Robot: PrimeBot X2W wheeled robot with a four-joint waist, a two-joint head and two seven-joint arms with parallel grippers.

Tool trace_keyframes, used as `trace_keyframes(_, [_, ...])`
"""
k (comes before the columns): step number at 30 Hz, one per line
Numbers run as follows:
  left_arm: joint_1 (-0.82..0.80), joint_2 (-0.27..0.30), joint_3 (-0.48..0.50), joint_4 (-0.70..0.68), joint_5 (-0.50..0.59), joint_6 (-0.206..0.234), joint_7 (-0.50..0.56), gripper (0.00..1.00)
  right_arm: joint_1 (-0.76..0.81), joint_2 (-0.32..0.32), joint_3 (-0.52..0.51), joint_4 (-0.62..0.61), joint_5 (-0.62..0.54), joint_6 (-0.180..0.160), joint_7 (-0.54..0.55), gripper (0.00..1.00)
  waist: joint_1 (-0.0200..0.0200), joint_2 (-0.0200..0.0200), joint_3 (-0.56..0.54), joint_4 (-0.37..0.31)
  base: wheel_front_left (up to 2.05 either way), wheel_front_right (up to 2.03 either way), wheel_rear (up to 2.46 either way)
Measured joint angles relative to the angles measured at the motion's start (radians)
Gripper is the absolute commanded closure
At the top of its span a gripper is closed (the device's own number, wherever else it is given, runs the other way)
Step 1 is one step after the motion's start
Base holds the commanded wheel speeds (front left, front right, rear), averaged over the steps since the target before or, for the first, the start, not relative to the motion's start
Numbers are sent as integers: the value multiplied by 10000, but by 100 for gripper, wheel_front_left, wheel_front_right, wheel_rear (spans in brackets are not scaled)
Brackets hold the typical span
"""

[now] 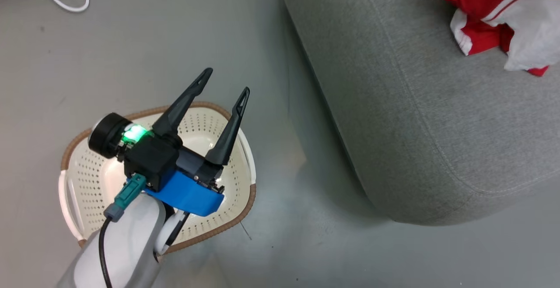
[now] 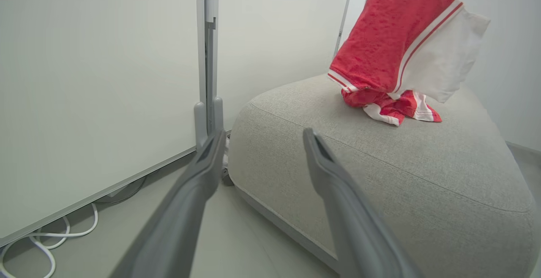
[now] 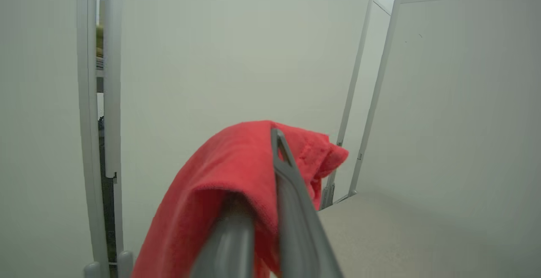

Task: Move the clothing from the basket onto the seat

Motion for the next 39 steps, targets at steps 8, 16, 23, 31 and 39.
trace_keyframes(8, [-673, 523, -313, -479, 125, 0, 17, 0, 1434, 328, -1003, 813, -378, 0, -867, 100, 0, 0, 1526, 325, 0, 0, 0])
trace_keyframes(16, [-1001, 771, -403, -765, 174, 0, 140, 0, 1711, 813, -1122, 2313, -673, 0, -1785, 100, 0, 0, 2634, 511, 0, 0, 0])
trace_keyframes(23, [-1061, 888, -433, -817, 244, 12, 199, 0, 1701, 1081, -1400, 3129, -1012, 0, -2232, 100, 0, -1, 2900, 618, 0, 0, 0])
trace_keyframes(31, [-1063, 834, -449, -708, 157, 71, 138, 0, 1650, 1177, -1616, 3446, -1346, 0, -2431, 0, 0, 1, 2643, 688, 0, 0, 0])
trace_keyframes(39, [-842, 407, -464, -153, -98, 90, 33, 0, 2244, 1007, -913, 3791, -1452, 0, -2801, 0, -1, 1, 1826, 825, 0, 0, 0])
